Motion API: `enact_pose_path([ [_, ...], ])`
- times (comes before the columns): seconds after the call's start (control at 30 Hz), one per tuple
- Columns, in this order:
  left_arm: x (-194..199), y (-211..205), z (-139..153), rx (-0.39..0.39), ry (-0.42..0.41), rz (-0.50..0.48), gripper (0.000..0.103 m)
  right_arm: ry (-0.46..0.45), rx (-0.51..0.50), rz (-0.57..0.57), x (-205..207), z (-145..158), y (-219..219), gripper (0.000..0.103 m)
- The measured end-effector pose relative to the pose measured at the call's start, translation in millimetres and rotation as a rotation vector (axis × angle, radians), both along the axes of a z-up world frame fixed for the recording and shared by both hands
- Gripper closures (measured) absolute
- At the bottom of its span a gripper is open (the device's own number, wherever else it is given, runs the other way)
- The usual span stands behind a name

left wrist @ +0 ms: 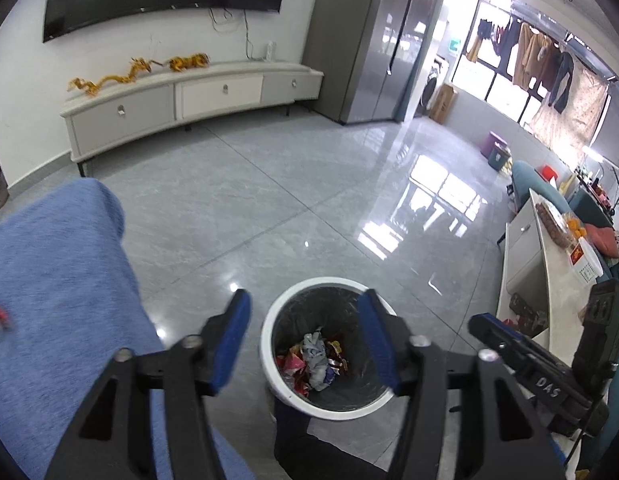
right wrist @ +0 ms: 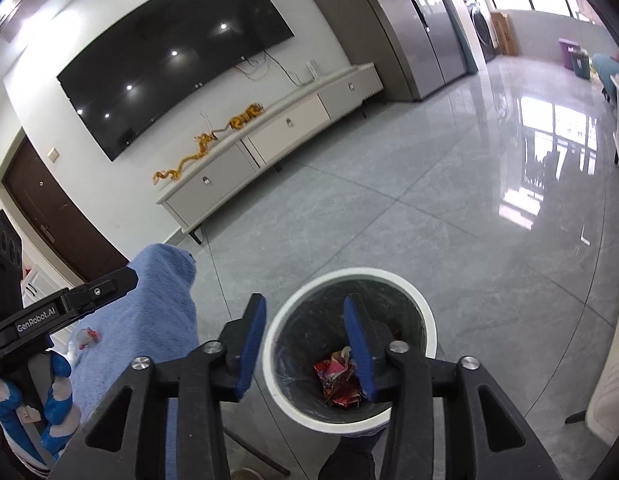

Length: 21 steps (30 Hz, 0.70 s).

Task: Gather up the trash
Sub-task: 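Move both open tools back toward the last wrappers on the rug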

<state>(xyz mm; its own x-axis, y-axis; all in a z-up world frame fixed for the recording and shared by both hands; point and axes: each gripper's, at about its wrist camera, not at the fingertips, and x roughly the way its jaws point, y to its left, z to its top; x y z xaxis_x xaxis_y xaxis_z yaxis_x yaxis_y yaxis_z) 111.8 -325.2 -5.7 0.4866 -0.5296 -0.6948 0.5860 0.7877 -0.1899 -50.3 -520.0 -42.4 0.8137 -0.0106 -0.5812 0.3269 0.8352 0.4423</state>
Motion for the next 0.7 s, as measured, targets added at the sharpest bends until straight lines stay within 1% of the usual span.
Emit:
enact_pose_path([
  [0.2,-23.2,45.2,35.4,-0.039,-0.072,0.046,0.04,-0.067,-0.07,-0.016,-20.3,40.8,26.4,0.044],
  [0.33,-35.2,77.1,58.3,-0.07,-0.108,0.082,0.04,-0.108,-0.146,-0.037,-34.3,70.8,46.5,0.037],
  [0.43,-47.8,99.9,76.3,-0.098,-0.138,0.112,0.04,-0.134,-0.234,-0.064,-46.6,96.5,67.2,0.033],
  [0.5,-54.8,116.4,85.9,-0.115,-0.156,0.127,0.04,-0.141,-0.288,-0.076,-51.9,111.2,79.9,0.027],
  [0.6,-66.7,139.2,100.2,-0.142,-0.182,0.148,0.04,-0.17,-0.379,-0.085,-63.0,135.4,104.3,0.022],
  [0.7,-77.2,160.5,111.2,-0.169,-0.203,0.168,0.04,-0.206,-0.438,-0.086,-73.0,151.8,123.7,0.016],
])
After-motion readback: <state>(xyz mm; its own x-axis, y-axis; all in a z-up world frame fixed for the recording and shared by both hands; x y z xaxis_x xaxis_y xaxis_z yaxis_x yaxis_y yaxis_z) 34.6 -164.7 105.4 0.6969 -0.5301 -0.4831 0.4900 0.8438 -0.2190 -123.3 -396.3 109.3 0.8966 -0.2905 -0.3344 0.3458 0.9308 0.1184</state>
